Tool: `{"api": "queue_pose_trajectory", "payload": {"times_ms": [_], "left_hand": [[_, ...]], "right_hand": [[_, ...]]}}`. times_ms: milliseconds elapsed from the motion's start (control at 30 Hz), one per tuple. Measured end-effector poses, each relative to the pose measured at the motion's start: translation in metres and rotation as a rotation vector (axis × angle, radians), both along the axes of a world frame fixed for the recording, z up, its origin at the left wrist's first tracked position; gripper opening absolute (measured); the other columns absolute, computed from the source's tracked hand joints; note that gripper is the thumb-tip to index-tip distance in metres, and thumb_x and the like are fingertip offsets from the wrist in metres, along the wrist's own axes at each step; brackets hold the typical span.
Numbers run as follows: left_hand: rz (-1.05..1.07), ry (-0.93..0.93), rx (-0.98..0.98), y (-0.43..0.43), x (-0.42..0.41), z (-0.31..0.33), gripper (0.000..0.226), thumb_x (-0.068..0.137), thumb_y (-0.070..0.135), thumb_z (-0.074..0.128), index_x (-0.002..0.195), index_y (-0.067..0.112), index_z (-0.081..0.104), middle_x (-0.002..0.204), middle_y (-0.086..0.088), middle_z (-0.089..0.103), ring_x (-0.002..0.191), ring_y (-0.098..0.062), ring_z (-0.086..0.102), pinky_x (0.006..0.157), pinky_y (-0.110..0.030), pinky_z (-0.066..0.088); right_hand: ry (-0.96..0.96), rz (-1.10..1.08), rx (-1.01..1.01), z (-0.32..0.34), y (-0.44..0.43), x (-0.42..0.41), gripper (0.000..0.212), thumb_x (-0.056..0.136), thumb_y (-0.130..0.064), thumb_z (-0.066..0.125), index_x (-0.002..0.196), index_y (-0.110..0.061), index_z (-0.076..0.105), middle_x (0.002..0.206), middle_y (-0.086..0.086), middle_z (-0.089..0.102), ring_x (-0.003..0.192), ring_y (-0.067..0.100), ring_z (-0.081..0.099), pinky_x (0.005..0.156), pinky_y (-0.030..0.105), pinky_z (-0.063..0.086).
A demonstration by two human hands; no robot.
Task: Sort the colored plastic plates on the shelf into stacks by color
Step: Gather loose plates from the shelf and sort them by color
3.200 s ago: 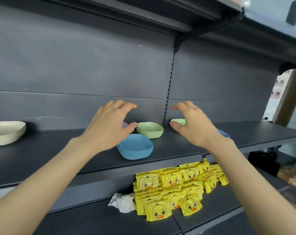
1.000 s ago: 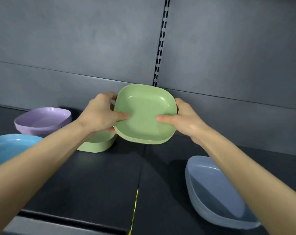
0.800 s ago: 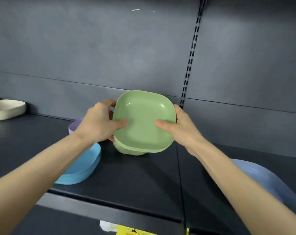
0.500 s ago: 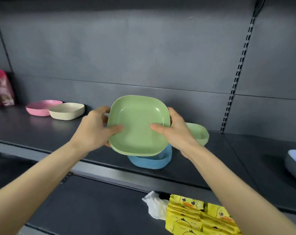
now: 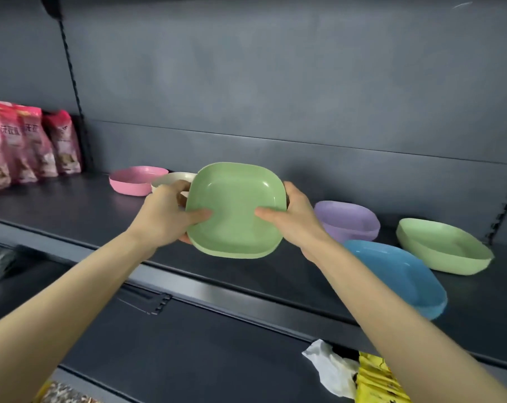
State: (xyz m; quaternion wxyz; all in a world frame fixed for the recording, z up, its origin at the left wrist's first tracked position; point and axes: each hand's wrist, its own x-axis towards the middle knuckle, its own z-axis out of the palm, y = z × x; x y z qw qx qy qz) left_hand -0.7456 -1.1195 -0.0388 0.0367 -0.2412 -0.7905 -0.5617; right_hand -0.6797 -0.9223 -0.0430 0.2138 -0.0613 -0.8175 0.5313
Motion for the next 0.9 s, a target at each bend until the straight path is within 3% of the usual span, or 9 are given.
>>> {"api": "queue_pose_trajectory", "payload": {"times_ms": [167,300,433,567,667,800,900], "left_hand": [[-0.032,-0.068,-0.061,-0.006,-0.069,-0.012,0.037,0.078,0.003,0.069,0.113,0.012,0.06,0.091,-0.01,0.069,0.077,-0.026,0.07,0.057,-0.043,0.059],[-0.089,-0.113,-0.091,-0.001,-0.113,-0.027,0.036,0.079,0.005,0.068,0.113,0.012,0.058,0.095,-0.011,0.069,0.08,-0.027,0.07,0.061,-0.042,0.06],[-0.161,-0.176,-0.105,0.006,-0.147,-0.041,0.039,0.079,0.011,0.072,0.115,0.01,0.055,0.092,-0.012,0.069,0.08,-0.026,0.07,0.069,-0.041,0.06],[-0.25,-0.173,-0.107,0.013,-0.172,-0.047,0.04,0.079,0.014,0.073,0.115,0.009,0.056,0.091,-0.004,0.066,0.079,-0.021,0.067,0.07,-0.033,0.059],[-0.318,-0.151,-0.121,0.014,-0.187,-0.054,0.043,0.076,0.02,0.076,0.114,0.011,0.057,0.098,-0.002,0.067,0.091,-0.023,0.067,0.077,-0.039,0.058],[-0.401,-0.105,-0.14,0.008,-0.199,-0.06,0.048,0.056,0.049,0.078,0.096,0.036,0.055,0.102,0.007,0.069,0.091,-0.017,0.068,0.086,-0.042,0.055],[-0.449,-0.053,-0.178,0.007,-0.206,-0.063,0.061,0.057,0.047,0.079,0.111,0.029,0.055,0.106,0.011,0.068,0.091,-0.012,0.068,0.089,-0.037,0.053]], "right_hand": [[-0.082,-0.054,-0.01,-0.011,-0.007,-0.063,0.037,0.078,-0.015,0.07,0.11,-0.024,0.053,0.108,-0.003,0.065,0.098,0.015,0.062,0.083,0.031,0.052],[-0.191,-0.128,-0.053,-0.022,-0.008,-0.099,0.037,0.077,-0.014,0.069,0.109,-0.017,0.051,0.11,0.002,0.062,0.098,0.02,0.062,0.071,0.035,0.056],[-0.255,-0.213,-0.057,-0.03,-0.006,-0.123,0.041,0.076,-0.011,0.069,0.109,-0.012,0.046,0.112,0.005,0.06,0.099,0.023,0.062,0.058,0.031,0.054],[-0.277,-0.305,-0.054,-0.036,-0.004,-0.137,0.044,0.074,-0.014,0.073,0.108,-0.013,0.045,0.112,0.005,0.059,0.1,0.022,0.061,0.073,0.038,0.058],[-0.285,-0.366,0.011,-0.043,-0.004,-0.145,0.047,0.069,-0.021,0.078,0.106,-0.016,0.049,0.114,0.007,0.057,0.102,0.022,0.059,0.083,0.041,0.055],[-0.263,-0.417,0.045,-0.049,-0.007,-0.154,0.052,0.067,-0.026,0.08,0.111,-0.017,0.052,0.115,0.005,0.058,0.106,0.019,0.058,0.091,0.037,0.05],[-0.251,-0.418,0.008,-0.052,-0.008,-0.158,0.057,0.07,-0.024,0.08,0.119,-0.014,0.052,0.111,-0.001,0.063,0.102,0.016,0.061,0.091,0.035,0.051]]}}
